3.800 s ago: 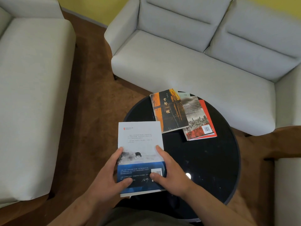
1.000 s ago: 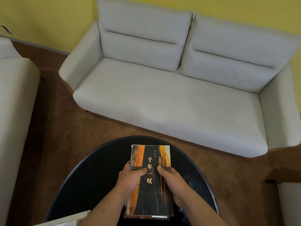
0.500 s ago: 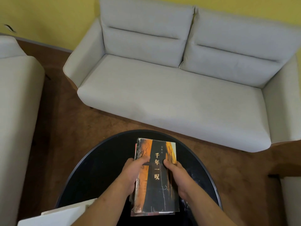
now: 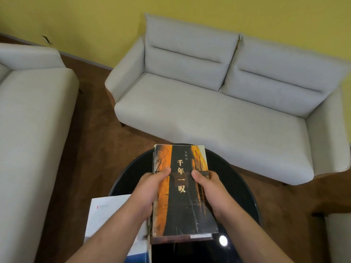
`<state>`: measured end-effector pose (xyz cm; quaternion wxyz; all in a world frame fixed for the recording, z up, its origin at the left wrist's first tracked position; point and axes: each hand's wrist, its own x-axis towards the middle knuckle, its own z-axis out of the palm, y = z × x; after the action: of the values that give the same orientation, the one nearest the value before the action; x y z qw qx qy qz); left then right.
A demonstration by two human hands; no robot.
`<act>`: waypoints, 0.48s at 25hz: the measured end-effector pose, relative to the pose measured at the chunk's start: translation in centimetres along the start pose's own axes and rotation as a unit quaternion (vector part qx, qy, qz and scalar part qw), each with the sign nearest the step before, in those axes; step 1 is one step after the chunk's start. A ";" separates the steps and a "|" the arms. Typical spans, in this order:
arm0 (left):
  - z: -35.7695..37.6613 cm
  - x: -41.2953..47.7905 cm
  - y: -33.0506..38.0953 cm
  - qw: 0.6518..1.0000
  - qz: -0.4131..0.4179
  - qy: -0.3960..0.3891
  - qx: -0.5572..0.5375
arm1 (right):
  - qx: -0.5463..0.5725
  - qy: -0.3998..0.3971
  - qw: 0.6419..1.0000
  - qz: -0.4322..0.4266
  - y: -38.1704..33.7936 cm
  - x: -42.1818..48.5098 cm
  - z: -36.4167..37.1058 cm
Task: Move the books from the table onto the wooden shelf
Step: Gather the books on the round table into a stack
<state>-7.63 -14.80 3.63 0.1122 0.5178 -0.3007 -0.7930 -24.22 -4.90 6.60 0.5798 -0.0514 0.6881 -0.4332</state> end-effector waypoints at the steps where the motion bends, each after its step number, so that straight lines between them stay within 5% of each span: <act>1: -1.2 -1.2 -0.2 1.000 0.007 0.005 0.001 | -0.003 -0.002 1.000 -0.006 0.4 -1.1 1.2; 12: -13.1 -10.7 -5.3 0.976 0.040 0.131 0.170 | -0.109 -0.011 0.994 0.015 8.9 -7.5 12.5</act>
<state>9.43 -10.13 4.85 0.0927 0.6165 -0.4342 -0.6502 -7.45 -1.76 6.99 0.5851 -0.1085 0.7253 -0.3461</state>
